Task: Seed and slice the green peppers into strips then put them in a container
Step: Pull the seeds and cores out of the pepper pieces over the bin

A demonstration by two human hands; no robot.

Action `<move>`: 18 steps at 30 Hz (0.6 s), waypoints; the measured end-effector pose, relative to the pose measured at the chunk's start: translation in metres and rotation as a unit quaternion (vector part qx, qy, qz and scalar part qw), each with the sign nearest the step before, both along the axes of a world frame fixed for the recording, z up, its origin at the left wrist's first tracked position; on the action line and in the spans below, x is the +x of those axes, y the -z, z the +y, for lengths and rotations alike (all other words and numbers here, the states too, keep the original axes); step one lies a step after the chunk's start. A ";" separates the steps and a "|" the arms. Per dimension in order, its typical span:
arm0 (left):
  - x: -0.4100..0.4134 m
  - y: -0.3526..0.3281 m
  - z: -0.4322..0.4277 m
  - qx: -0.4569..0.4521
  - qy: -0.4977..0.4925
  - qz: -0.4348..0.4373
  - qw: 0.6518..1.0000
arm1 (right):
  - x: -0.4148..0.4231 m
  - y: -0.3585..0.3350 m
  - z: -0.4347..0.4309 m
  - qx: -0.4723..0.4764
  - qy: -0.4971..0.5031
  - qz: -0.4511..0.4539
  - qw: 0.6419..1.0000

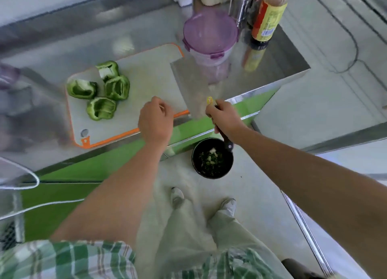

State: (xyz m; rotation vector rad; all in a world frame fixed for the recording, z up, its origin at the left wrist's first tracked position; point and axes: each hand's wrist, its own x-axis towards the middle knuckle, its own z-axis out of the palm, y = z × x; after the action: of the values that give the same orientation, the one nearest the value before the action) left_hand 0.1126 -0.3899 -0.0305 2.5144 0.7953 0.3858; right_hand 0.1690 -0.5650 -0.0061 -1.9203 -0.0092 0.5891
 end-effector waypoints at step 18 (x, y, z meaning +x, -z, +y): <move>0.007 -0.014 0.208 0.036 -0.037 0.057 0.997 | 0.050 0.019 0.155 -0.333 -0.060 -0.109 0.935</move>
State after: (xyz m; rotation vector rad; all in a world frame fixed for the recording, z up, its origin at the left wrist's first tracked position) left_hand 0.1199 -0.1824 -0.0163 2.5984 0.9358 0.3024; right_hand 0.2192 -0.4097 -0.0248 -2.6557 -0.0772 0.4900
